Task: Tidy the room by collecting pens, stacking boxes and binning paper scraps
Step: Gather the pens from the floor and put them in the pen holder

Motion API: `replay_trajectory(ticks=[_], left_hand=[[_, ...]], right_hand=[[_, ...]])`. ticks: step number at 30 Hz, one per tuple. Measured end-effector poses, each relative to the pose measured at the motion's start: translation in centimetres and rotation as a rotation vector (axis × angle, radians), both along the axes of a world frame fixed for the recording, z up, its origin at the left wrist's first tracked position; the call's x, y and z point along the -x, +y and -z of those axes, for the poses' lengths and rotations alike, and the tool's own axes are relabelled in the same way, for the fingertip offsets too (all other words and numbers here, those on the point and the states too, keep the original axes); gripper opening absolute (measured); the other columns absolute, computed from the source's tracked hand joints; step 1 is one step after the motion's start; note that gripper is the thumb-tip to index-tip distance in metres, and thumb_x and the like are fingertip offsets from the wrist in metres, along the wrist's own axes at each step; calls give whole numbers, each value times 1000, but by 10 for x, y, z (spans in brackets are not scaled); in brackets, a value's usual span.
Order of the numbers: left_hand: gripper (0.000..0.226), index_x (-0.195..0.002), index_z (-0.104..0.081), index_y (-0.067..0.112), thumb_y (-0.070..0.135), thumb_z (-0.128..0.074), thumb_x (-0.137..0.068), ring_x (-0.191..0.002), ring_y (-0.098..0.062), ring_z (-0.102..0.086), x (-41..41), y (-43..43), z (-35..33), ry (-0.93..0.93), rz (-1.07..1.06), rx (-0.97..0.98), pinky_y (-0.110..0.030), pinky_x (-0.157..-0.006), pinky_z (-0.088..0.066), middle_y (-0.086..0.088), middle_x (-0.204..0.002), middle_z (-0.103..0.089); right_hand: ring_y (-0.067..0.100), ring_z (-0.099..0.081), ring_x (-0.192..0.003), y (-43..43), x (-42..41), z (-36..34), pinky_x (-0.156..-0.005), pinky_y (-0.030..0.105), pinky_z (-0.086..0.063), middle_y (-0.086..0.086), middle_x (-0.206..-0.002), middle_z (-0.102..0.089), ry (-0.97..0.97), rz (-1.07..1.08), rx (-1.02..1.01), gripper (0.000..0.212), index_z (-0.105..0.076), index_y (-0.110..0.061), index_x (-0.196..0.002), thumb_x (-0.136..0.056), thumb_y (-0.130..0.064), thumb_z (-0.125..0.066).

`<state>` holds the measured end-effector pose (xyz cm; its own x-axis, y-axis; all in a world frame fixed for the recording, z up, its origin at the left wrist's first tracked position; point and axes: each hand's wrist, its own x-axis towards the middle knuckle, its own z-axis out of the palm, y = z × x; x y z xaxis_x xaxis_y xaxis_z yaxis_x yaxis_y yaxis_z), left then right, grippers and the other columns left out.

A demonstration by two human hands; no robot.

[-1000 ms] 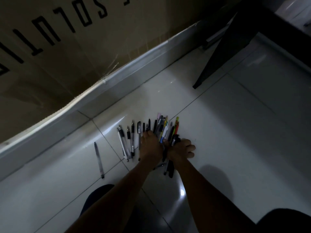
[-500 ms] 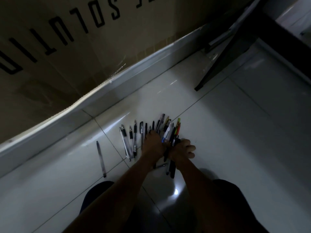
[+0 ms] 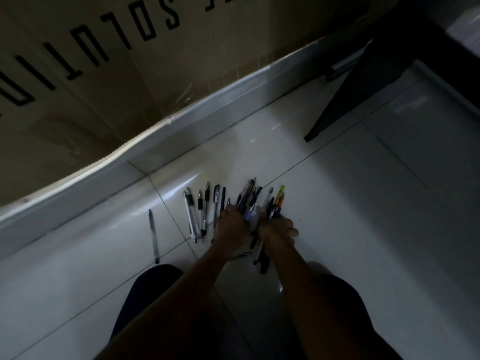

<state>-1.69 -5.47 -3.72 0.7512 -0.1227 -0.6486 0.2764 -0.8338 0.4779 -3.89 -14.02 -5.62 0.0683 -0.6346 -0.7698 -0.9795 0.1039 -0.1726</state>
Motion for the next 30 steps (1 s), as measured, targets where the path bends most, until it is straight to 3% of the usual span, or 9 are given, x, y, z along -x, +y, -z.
replay_trajectory(ticks=[7, 9, 12, 17, 21, 24, 27, 28, 30], left_hand=[[37, -127, -41, 2, 13, -51, -93, -106, -33, -60, -4, -3, 0, -23, -50, 52, -32, -73, -46, -19, -122, -58], [36, -124, -42, 5, 22, -53, -95, -85, -19, -63, -2, -4, 2, -71, -37, 70, -21, -63, -44, -13, -113, -62], [33, -117, -50, 11, 35, -55, -95, -63, 1, -50, 0, -4, 4, -114, -31, 97, -13, -48, -33, 0, -96, -62], [30, -113, -58, 6, 30, -45, -99, -77, -16, -63, 0, -8, 3, -142, -2, 52, -25, -62, -50, -9, -97, -66], [27, -120, -54, 5, 19, -48, -98, -96, -26, -65, 0, -13, 2, -131, -1, 90, -35, -76, -55, -13, -109, -65], [29, -123, -52, 7, 13, -49, -95, -94, -24, -63, -2, -16, 3, -136, -15, 115, -29, -71, -51, -11, -108, -65], [23, -118, -52, 9, 21, -50, -97, -81, -12, -58, -2, -19, 4, -142, -33, 150, -12, -57, -43, 4, -93, -58], [21, -115, -51, 10, 23, -51, -97, -81, -12, -58, -1, -19, 5, -124, -35, 159, -13, -55, -46, 6, -91, -56], [26, -115, -49, 6, 23, -53, -96, -91, -21, -63, -1, -22, 6, -92, -7, 152, -32, -71, -57, -3, -100, -62]], right_hand=[[35, -43, -122, -17, 5, -1, -102, 45, -41, 21, -139, -35, -192, 242, -34, 72, -25, -2, -139, -92, -47, -54], [36, -48, -120, -20, 9, 0, -98, 46, -45, 21, -138, -41, -236, 264, -7, 66, -30, -2, -135, -92, -45, -55], [36, -55, -111, -20, 15, -1, -89, 44, -49, 21, -130, -51, -272, 263, 51, 57, -37, -2, -129, -94, -44, -53], [35, -61, -100, -26, 11, -8, -72, 33, -42, 20, -115, -61, -348, 240, 202, 58, -50, -4, -116, -92, -57, -46], [35, -61, -101, -34, -2, -14, -81, 35, -47, 20, -113, -63, -414, 216, 238, 58, -55, -4, -113, -92, -57, -47], [34, -62, -101, -35, -5, -16, -83, 37, -48, 18, -113, -64, -429, 225, 248, 54, -56, -6, -113, -91, -55, -52], [34, -62, -101, -36, -3, -17, -80, 36, -49, 19, -114, -62, -404, 248, 226, 57, -53, -2, -114, -85, -50, -64], [33, -63, -100, -37, -1, -17, -75, 34, -49, 20, -113, -63, -385, 228, 211, 57, -55, -1, -112, -83, -48, -68], [32, -64, -96, -37, 2, -16, -66, 28, -45, 20, -109, -66, -339, 164, 191, 55, -60, 0, -108, -80, -45, -73]])
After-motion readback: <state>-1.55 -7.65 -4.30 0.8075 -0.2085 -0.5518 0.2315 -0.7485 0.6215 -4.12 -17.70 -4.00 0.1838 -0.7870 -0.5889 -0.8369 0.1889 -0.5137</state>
